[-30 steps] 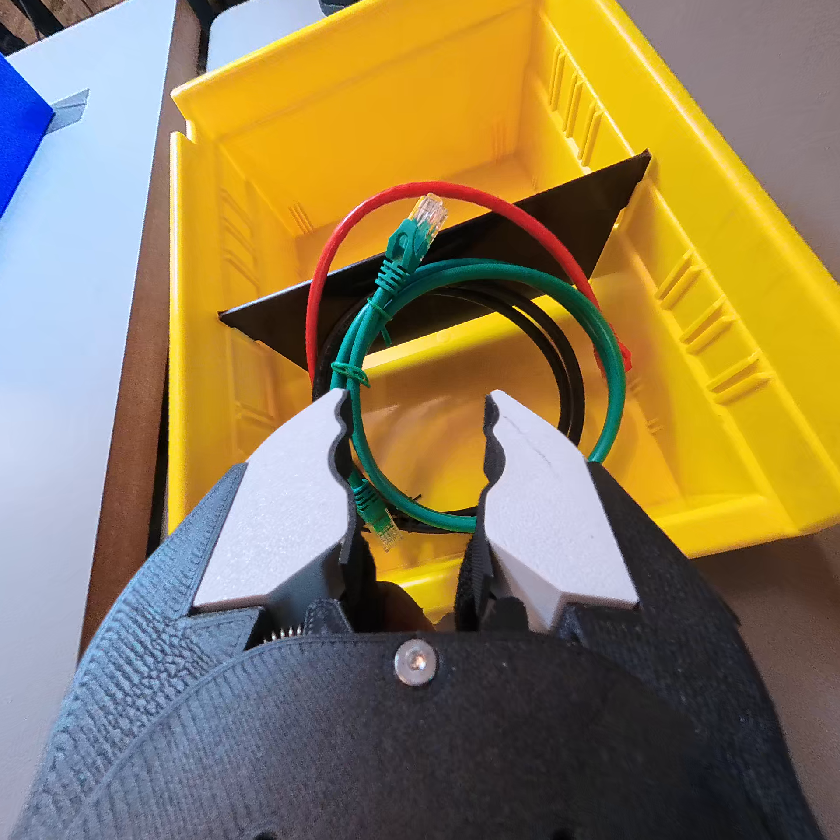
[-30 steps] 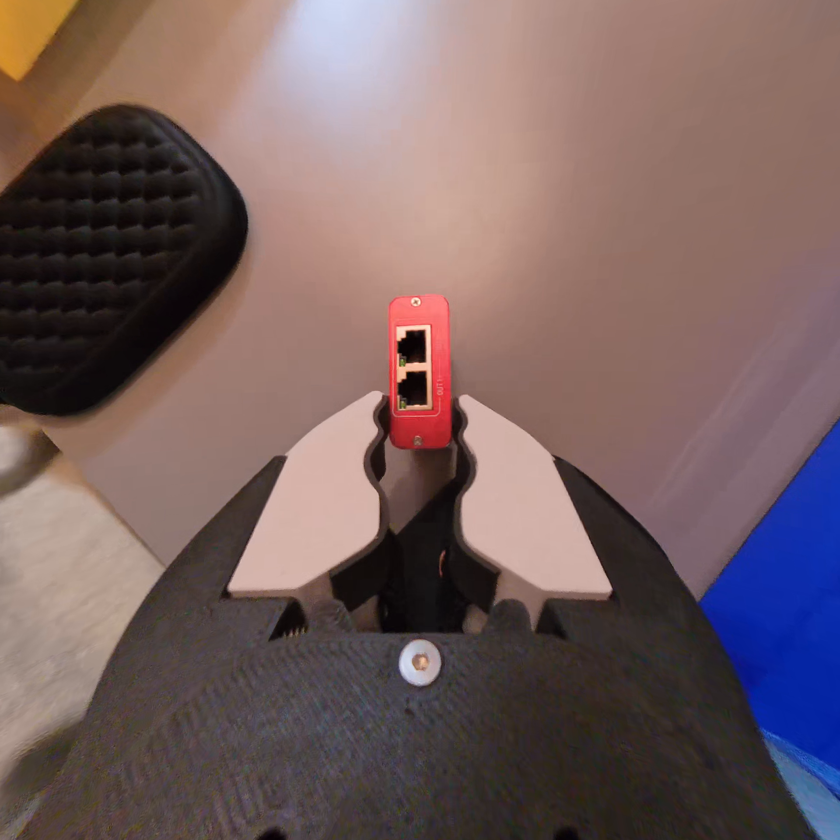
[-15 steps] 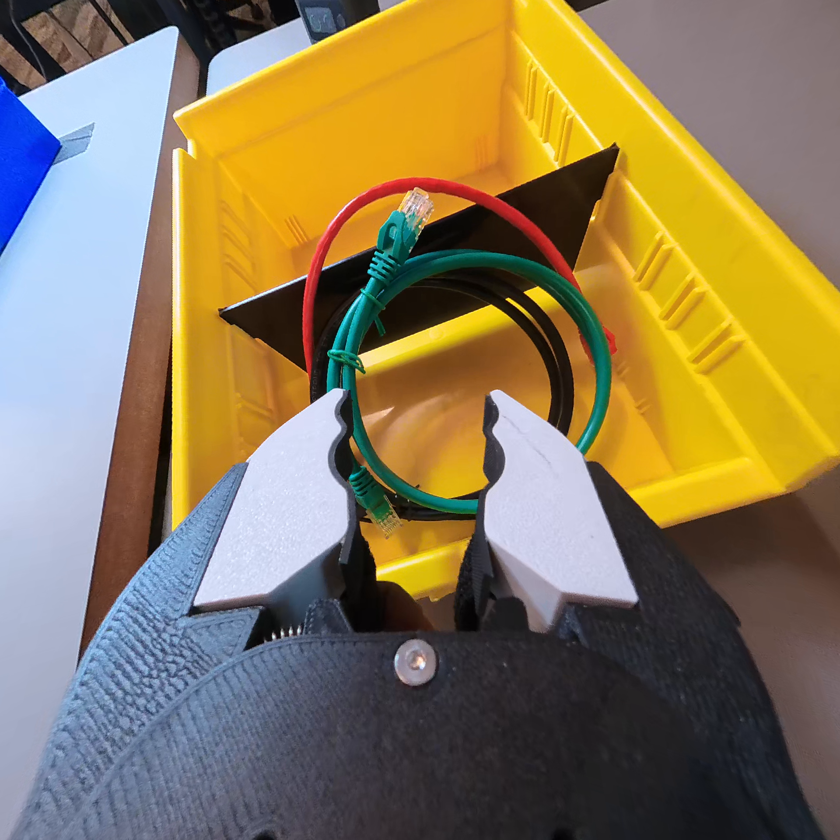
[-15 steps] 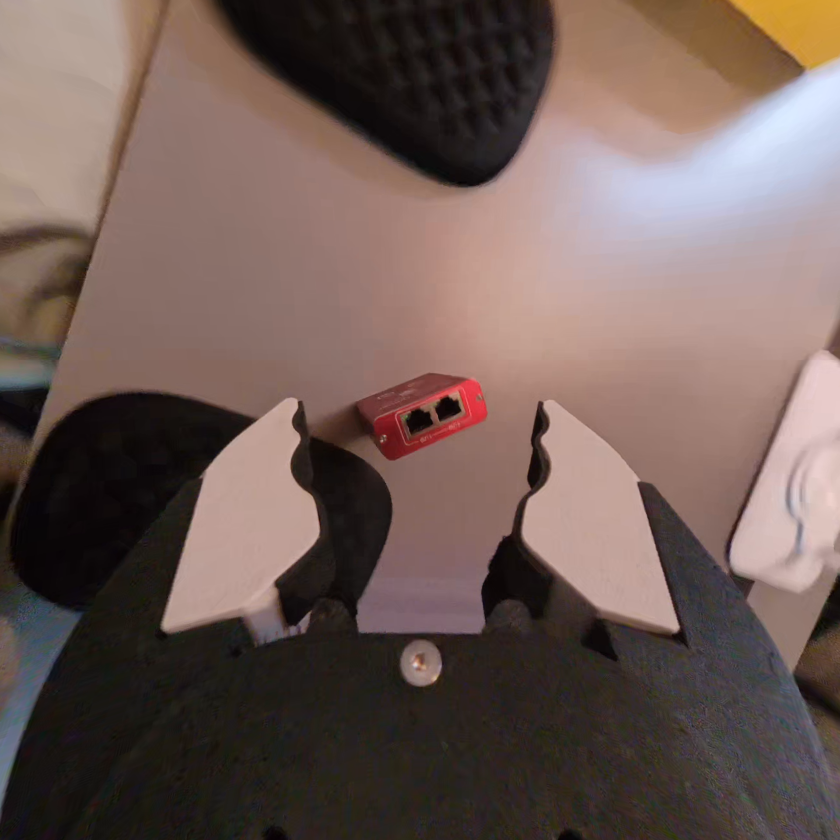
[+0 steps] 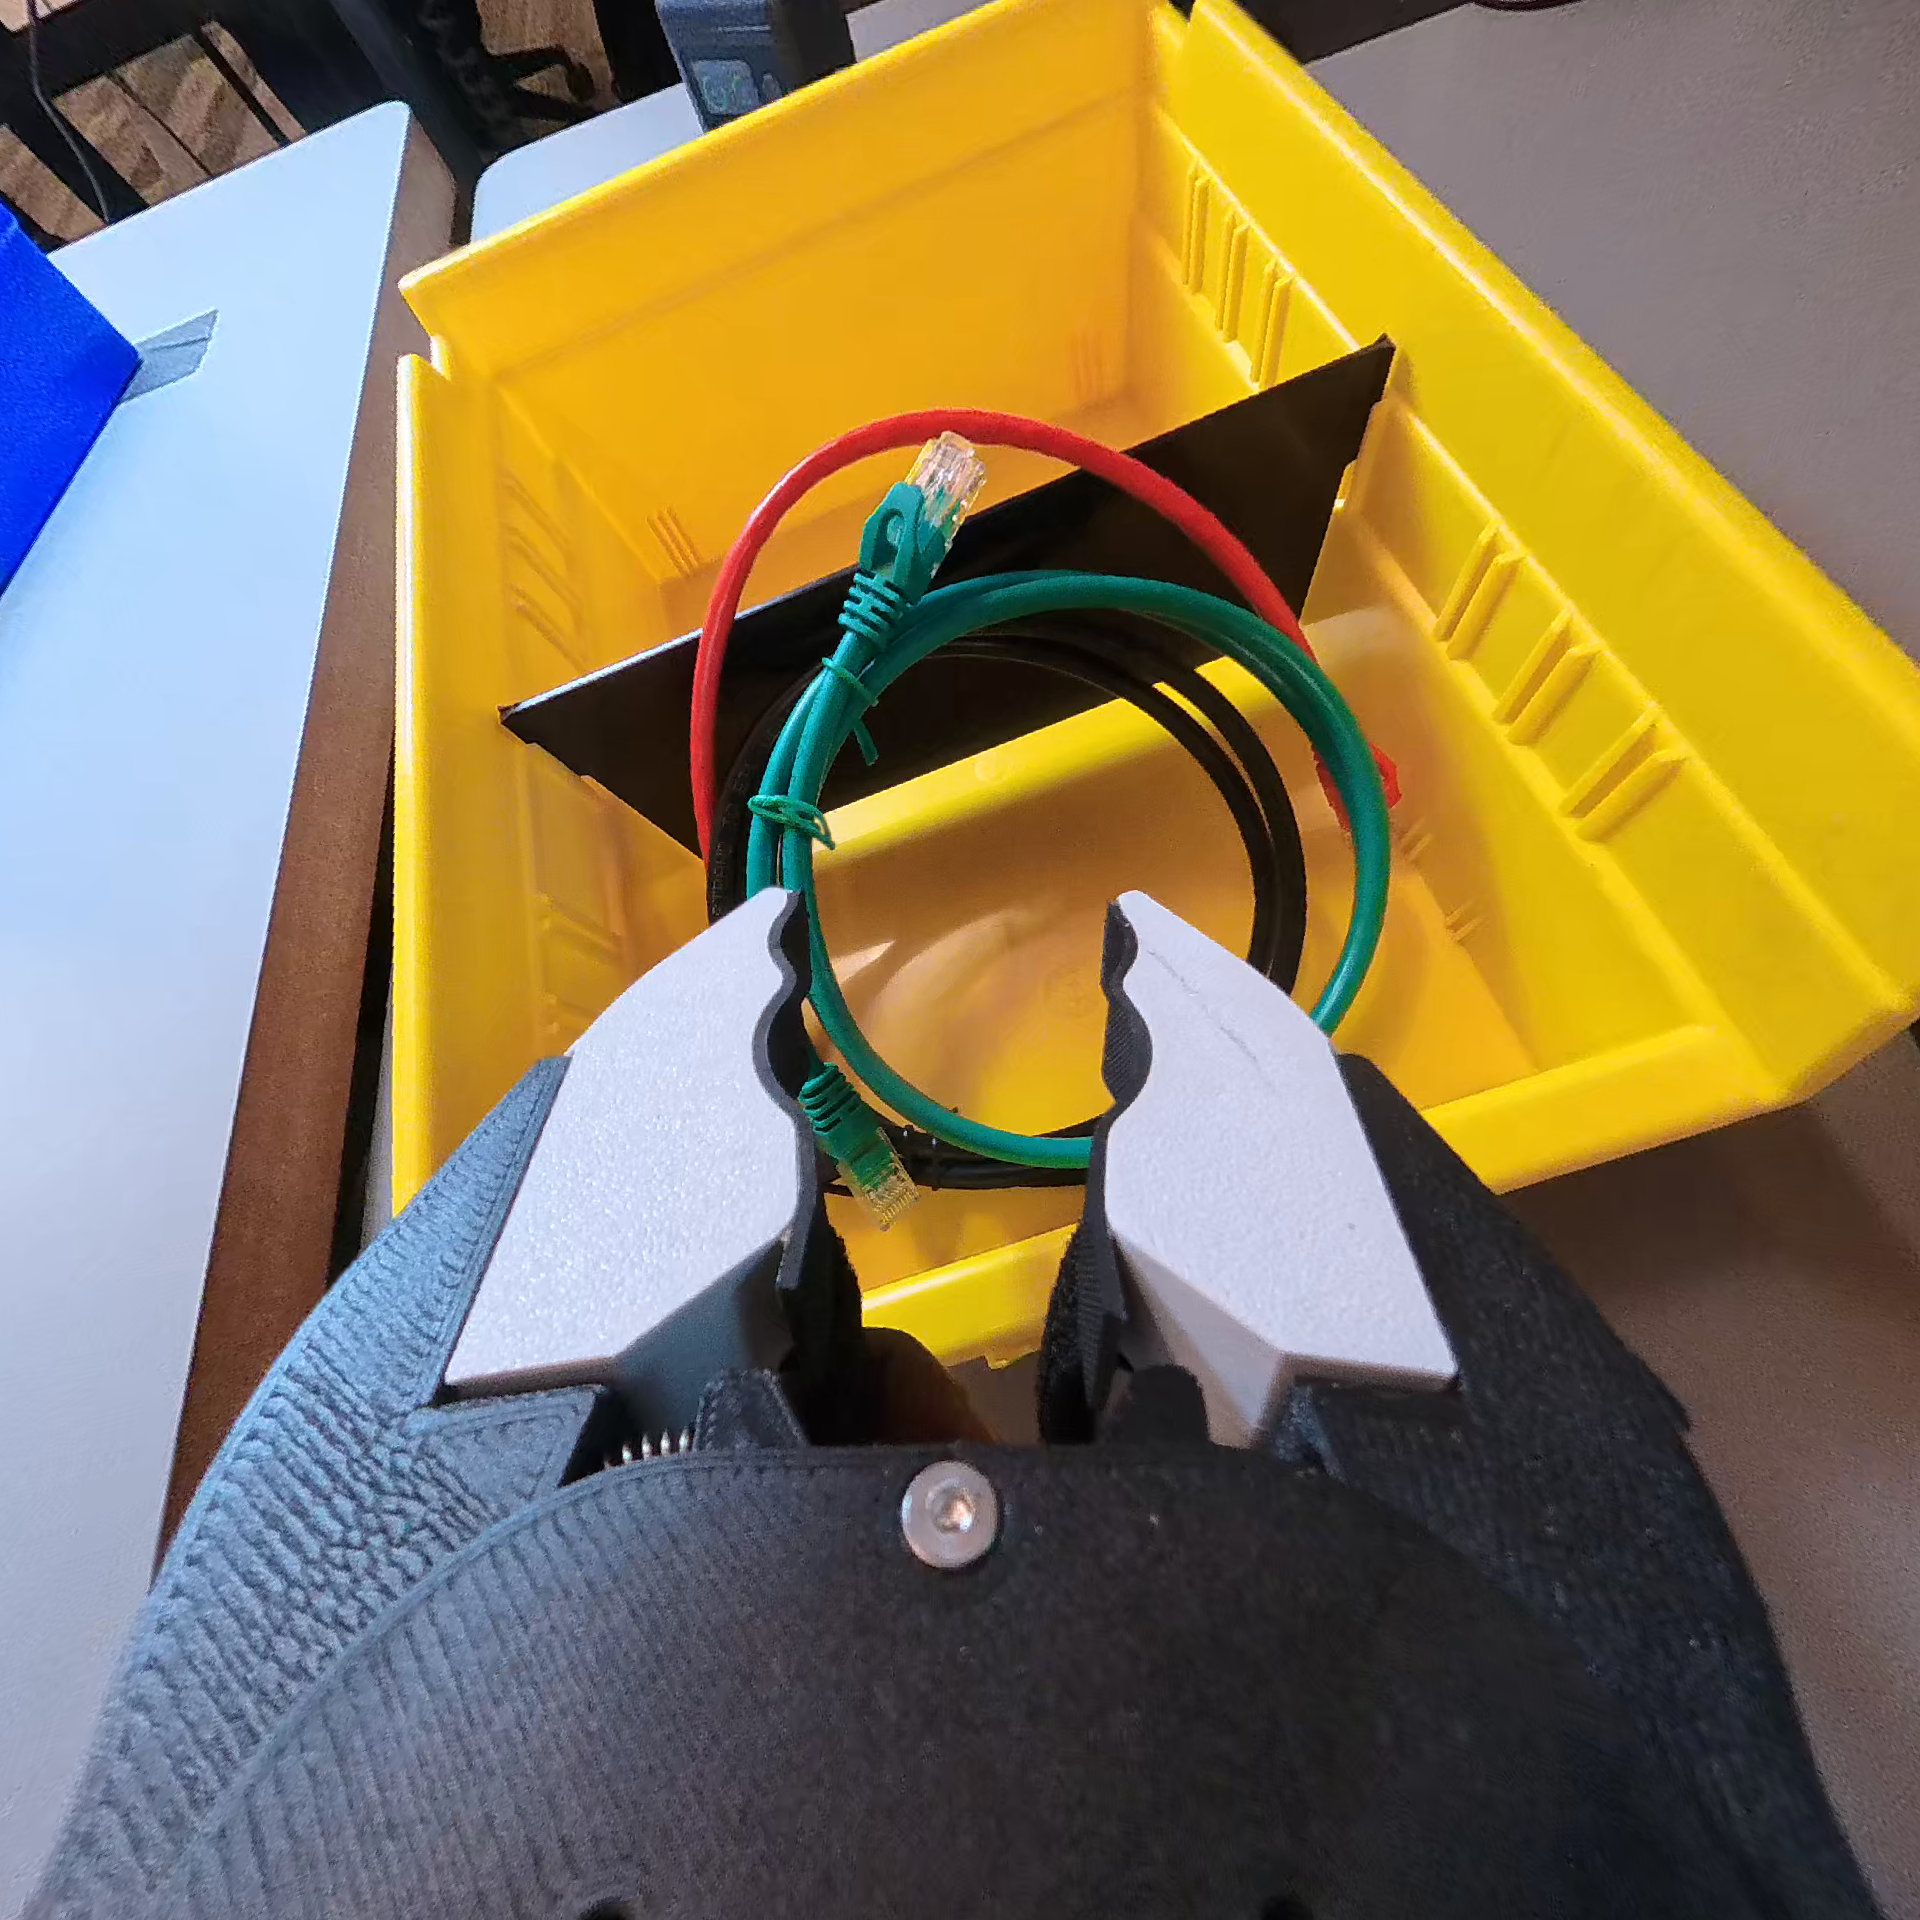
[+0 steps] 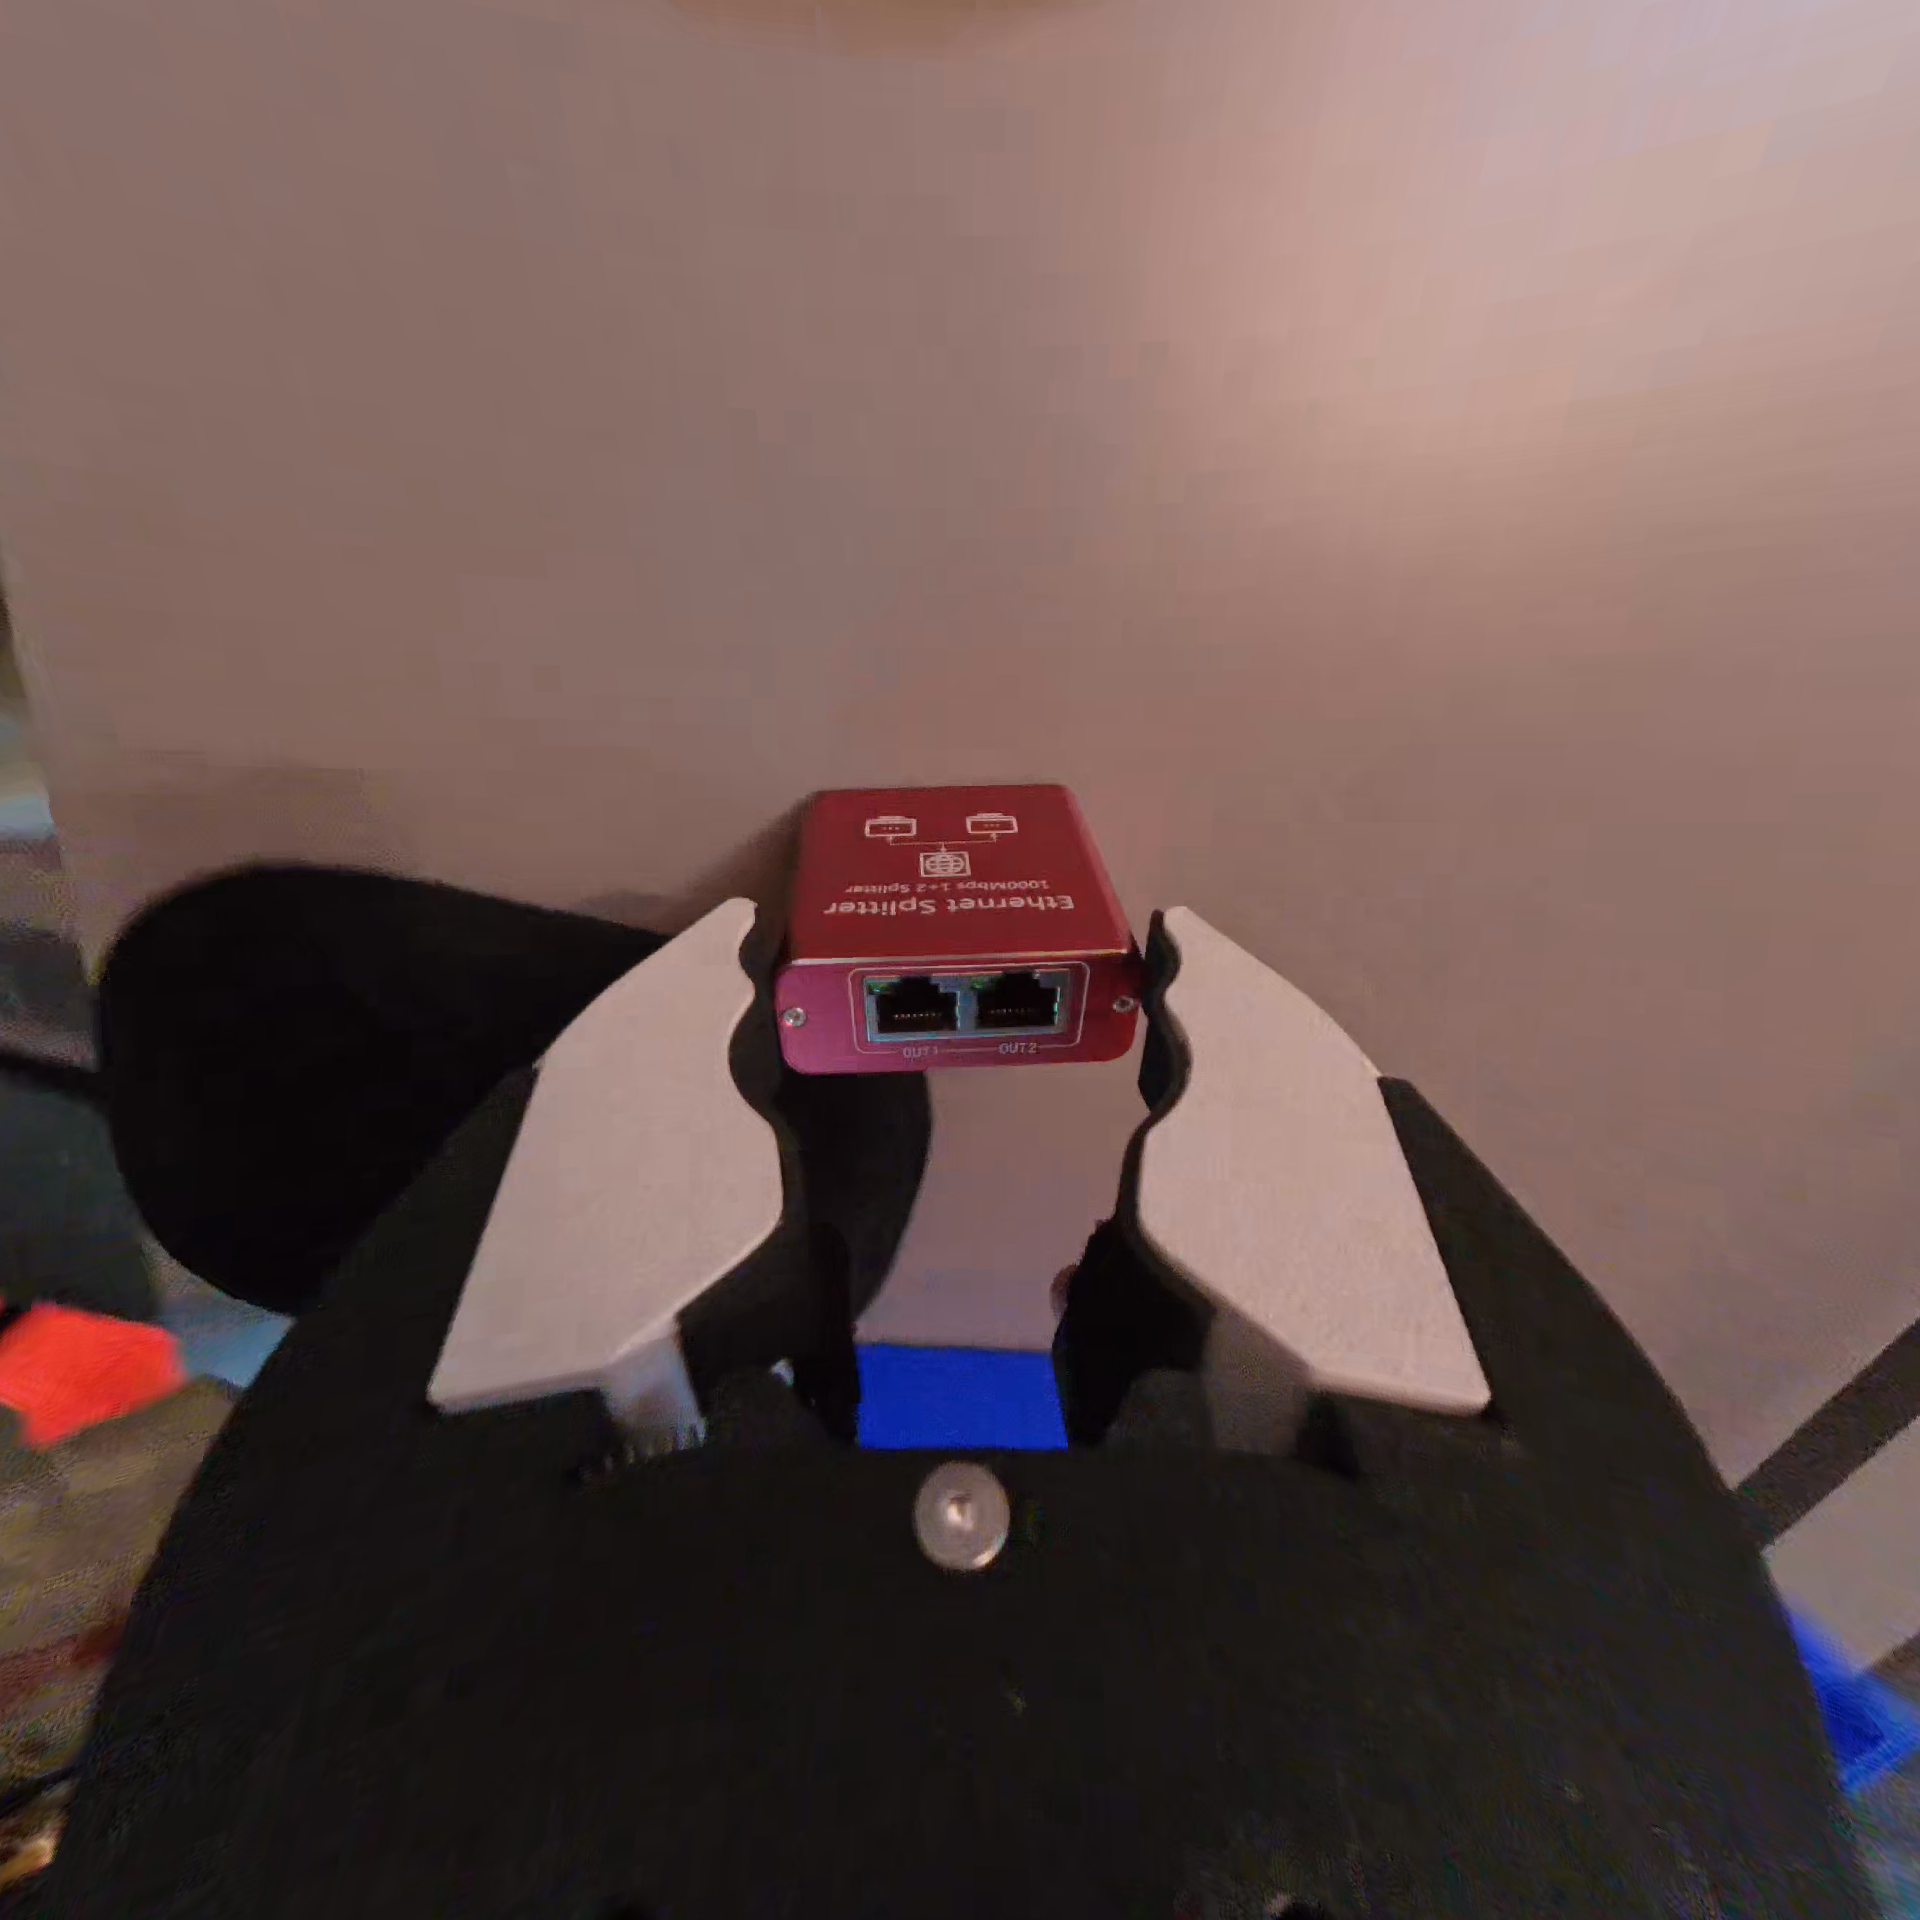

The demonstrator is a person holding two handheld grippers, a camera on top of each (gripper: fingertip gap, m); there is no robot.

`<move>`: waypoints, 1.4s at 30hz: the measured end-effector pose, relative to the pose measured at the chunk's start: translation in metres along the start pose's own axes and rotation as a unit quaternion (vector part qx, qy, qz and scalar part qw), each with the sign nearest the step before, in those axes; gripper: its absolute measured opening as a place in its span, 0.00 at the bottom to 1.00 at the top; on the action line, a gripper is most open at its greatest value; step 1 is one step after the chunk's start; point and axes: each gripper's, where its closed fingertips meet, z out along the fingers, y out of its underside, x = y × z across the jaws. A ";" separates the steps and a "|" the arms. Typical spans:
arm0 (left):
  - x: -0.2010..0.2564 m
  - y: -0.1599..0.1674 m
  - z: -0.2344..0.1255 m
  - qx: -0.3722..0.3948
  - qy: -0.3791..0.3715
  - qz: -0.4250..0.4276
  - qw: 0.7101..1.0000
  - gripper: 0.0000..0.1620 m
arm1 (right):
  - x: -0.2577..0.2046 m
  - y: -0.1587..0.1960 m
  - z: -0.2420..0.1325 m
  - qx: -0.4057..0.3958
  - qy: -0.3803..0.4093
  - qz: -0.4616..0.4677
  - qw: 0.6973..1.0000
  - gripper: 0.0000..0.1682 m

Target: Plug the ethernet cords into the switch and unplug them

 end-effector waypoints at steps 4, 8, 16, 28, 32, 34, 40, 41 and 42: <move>0.000 0.001 0.002 0.000 0.001 0.000 1.000 0.33 | -0.009 -0.002 0.000 -0.020 0.023 0.097 0.995 0.41; 0.002 0.001 0.002 0.002 0.002 0.002 1.000 0.33 | -0.017 -0.011 0.002 -0.045 0.015 0.144 0.988 0.41; -0.002 0.001 -0.001 0.009 -0.002 -0.001 1.000 0.33 | -0.024 -0.018 0.002 -0.068 0.005 0.208 0.976 0.41; -0.001 0.001 -0.002 0.009 -0.002 0.002 1.000 0.33 | -0.027 -0.008 0.004 -0.041 0.014 0.232 0.972 0.56; 0.000 -0.001 -0.001 0.011 -0.001 0.003 1.000 0.33 | -0.028 -0.008 0.009 -0.014 0.005 0.229 0.973 0.48; 0.001 -0.001 -0.001 0.010 0.000 0.004 1.000 0.33 | -0.028 -0.007 0.011 -0.015 0.005 0.209 0.978 0.43; 0.001 -0.002 -0.002 0.011 -0.001 0.007 1.000 0.33 | -0.039 0.002 0.009 -0.038 -0.014 0.108 0.993 0.42; 0.001 -0.002 -0.002 0.011 -0.001 0.007 1.000 0.33 | -0.042 0.004 0.009 -0.046 -0.015 0.097 0.994 0.43; 0.001 -0.001 -0.001 0.010 -0.001 0.007 1.000 0.33 | -0.043 0.005 0.009 -0.051 -0.013 0.097 0.994 0.42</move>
